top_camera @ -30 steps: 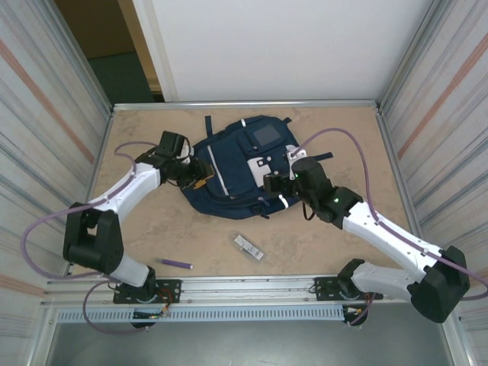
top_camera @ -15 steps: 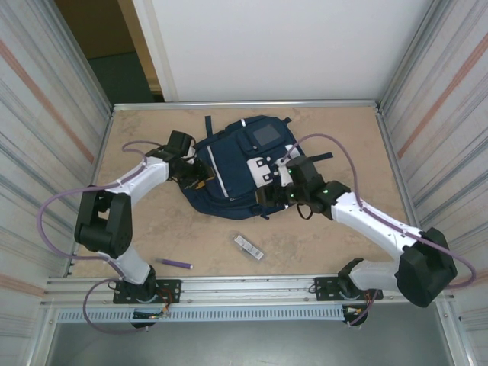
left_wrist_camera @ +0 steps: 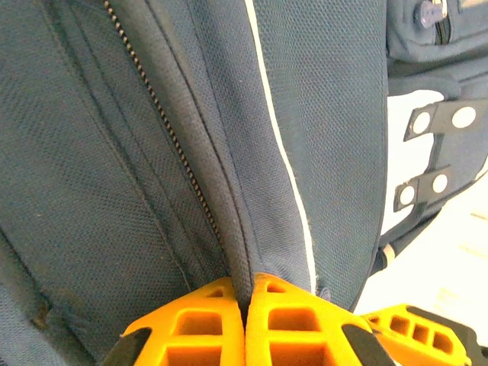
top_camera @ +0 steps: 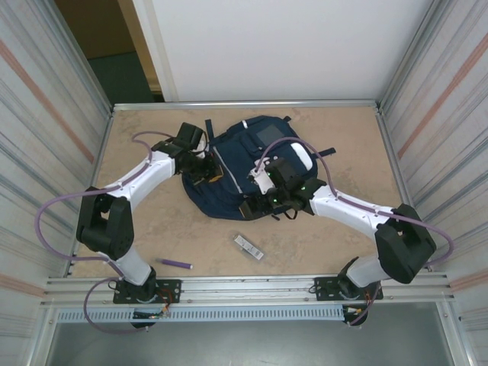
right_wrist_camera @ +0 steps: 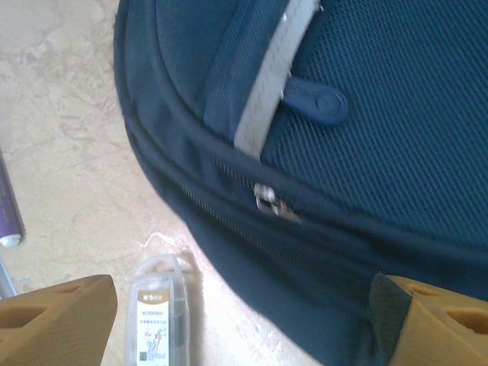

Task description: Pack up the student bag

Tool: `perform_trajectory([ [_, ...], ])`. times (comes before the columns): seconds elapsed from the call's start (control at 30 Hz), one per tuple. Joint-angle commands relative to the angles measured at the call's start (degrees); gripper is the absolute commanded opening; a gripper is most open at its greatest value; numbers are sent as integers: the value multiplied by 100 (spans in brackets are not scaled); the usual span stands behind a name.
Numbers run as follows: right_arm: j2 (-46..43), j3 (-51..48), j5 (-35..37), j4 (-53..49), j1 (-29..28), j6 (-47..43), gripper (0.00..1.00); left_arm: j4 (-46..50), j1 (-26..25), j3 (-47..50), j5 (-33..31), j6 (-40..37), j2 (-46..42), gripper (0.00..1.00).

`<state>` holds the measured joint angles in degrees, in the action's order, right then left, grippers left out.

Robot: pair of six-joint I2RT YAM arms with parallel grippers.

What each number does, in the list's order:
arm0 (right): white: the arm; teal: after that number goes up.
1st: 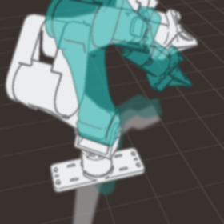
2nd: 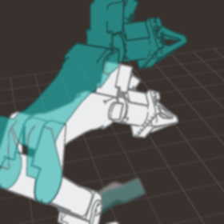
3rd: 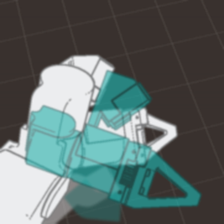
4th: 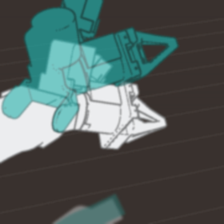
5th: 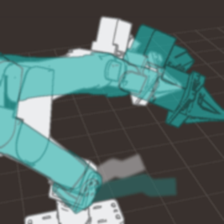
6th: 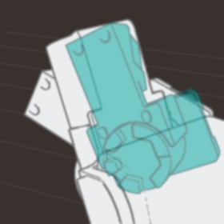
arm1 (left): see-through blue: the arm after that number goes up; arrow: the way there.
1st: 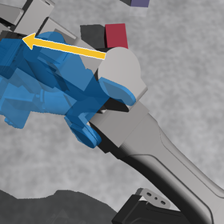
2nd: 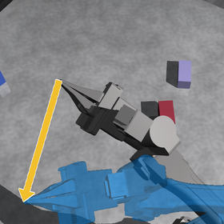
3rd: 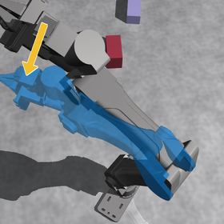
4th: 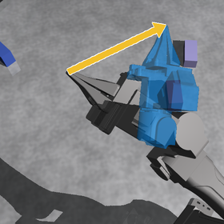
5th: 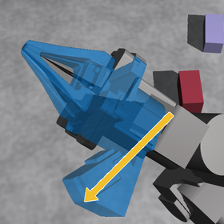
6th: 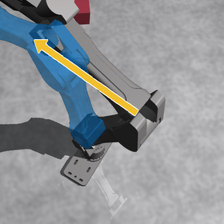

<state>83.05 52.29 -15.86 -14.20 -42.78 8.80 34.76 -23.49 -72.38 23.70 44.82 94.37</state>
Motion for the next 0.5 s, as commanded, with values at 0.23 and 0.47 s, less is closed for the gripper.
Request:
perform_trajectory([
  [0.23, 421, 79, 864, 333, 7, 187, 83, -185, -68, -220, 782, 153, -186, 0],
  [0.47, 539, 78, 660, 625, -116, 45, 75, -372, -191, -145, 910, 277, -131, 0],
])
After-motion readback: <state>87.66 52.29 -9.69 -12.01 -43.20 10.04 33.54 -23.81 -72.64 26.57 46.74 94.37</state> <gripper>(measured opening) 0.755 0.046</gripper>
